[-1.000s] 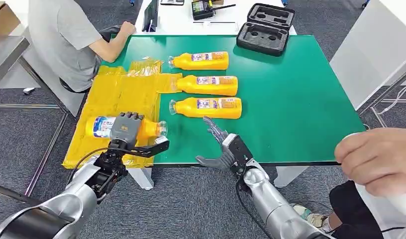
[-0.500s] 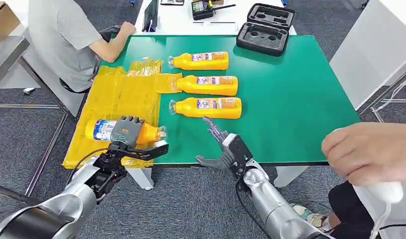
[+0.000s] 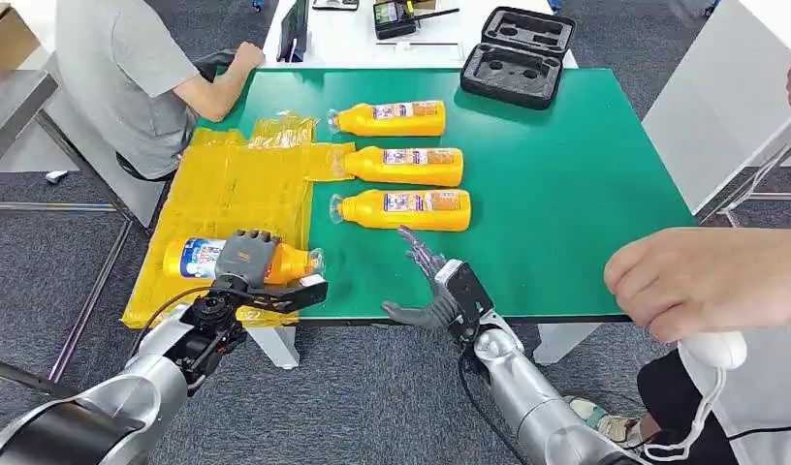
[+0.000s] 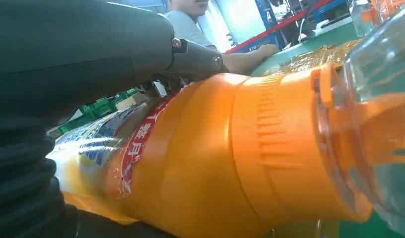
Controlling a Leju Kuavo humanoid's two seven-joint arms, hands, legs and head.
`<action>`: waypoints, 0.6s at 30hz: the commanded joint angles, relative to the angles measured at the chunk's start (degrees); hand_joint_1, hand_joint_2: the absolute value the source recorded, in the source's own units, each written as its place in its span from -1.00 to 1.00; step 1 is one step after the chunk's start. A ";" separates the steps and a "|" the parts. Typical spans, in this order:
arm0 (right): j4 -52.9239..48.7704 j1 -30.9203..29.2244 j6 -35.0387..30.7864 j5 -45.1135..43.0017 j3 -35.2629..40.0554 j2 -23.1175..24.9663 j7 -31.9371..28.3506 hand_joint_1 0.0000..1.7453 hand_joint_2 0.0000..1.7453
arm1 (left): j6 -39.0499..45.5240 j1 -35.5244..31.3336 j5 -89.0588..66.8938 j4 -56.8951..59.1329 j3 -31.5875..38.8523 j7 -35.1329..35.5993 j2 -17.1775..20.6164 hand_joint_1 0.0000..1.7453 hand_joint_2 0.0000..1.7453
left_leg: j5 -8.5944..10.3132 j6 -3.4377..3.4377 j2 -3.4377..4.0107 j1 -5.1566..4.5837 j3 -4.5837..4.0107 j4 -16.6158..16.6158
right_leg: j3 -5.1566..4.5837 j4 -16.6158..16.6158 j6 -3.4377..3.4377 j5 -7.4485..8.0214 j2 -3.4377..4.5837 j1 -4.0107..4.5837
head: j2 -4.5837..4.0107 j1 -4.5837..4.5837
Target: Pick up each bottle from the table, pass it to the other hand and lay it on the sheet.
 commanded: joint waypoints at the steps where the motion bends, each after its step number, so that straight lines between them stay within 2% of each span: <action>1: 2.70 -0.91 -0.60 -0.16 -0.63 -0.62 0.17 -1.00 1.00 | -1.12 -1.91 -0.12 4.08 0.87 0.03 -1.14 1.00 -1.00 | -0.05 -0.05 -0.04 0.03 0.14 -0.02 | 0.16 -0.03 -0.05 -0.06 -0.05 0.03 | 0.00 0.00; 3: 2.43 -0.55 -0.71 -0.33 -0.94 -0.69 0.17 -1.00 1.00 | -1.16 -1.65 -0.79 3.98 0.68 0.99 -1.15 0.96 -1.00 | -0.11 -0.08 -0.02 0.05 0.24 0.00 | 0.27 -0.03 -0.07 -0.11 -0.03 0.06 | 0.00 0.00; 5: 2.29 -0.19 -0.86 -0.52 -1.32 -0.73 0.17 -1.00 1.00 | -0.95 -1.64 -1.36 3.86 0.49 1.46 -1.30 0.44 -1.00 | -0.13 -0.09 0.00 0.06 0.32 -0.02 | 0.34 -0.06 -0.09 -0.12 -0.02 0.07 | 0.00 0.00; 18: 2.26 -0.13 -0.86 -0.51 -1.32 -0.75 0.17 -1.00 1.00 | -0.85 -1.61 -1.47 3.83 0.42 1.51 -1.30 0.44 -1.00 | -0.06 -0.05 -0.02 0.01 0.13 -0.02 | 0.14 -0.03 -0.05 -0.06 -0.02 0.02 | 0.00 0.00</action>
